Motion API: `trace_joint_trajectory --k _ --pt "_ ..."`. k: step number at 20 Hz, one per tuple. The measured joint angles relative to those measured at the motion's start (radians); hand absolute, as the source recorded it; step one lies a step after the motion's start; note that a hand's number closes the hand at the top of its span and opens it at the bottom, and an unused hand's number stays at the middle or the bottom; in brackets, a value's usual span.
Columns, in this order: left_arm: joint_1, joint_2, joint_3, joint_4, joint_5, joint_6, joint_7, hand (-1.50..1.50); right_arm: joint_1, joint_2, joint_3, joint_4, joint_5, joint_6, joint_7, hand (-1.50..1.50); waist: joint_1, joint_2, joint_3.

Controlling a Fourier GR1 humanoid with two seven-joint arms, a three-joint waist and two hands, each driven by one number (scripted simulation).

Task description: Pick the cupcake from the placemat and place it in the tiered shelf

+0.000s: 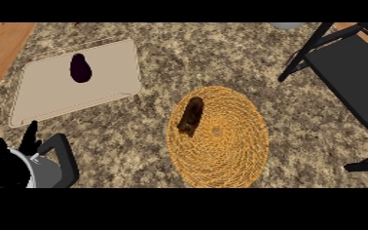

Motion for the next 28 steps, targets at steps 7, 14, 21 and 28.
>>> trace_joint_trajectory --k 7,14,21,28 --pt "-0.002 0.000 -0.001 0.000 -0.001 0.004 -0.003 0.00 0.001 0.036 -0.105 -0.093 -0.021 -0.143 -0.023 -1.50 0.002 0.001 0.000" --pt "0.003 0.003 0.003 -0.004 0.006 0.009 -0.008 0.00 -0.004 0.031 -0.174 -0.201 0.078 -0.204 -0.012 -1.50 -0.004 0.002 -0.004" --pt "0.025 0.007 0.012 -0.012 0.010 0.018 -0.020 0.00 0.016 0.050 -0.279 -0.380 0.192 -0.201 0.013 -1.50 -0.021 -0.002 -0.007" --pt "0.056 0.013 0.022 -0.010 0.021 0.025 -0.026 0.00 0.065 0.047 -0.383 -0.606 0.156 -0.091 0.017 -1.50 -0.052 -0.016 -0.006"
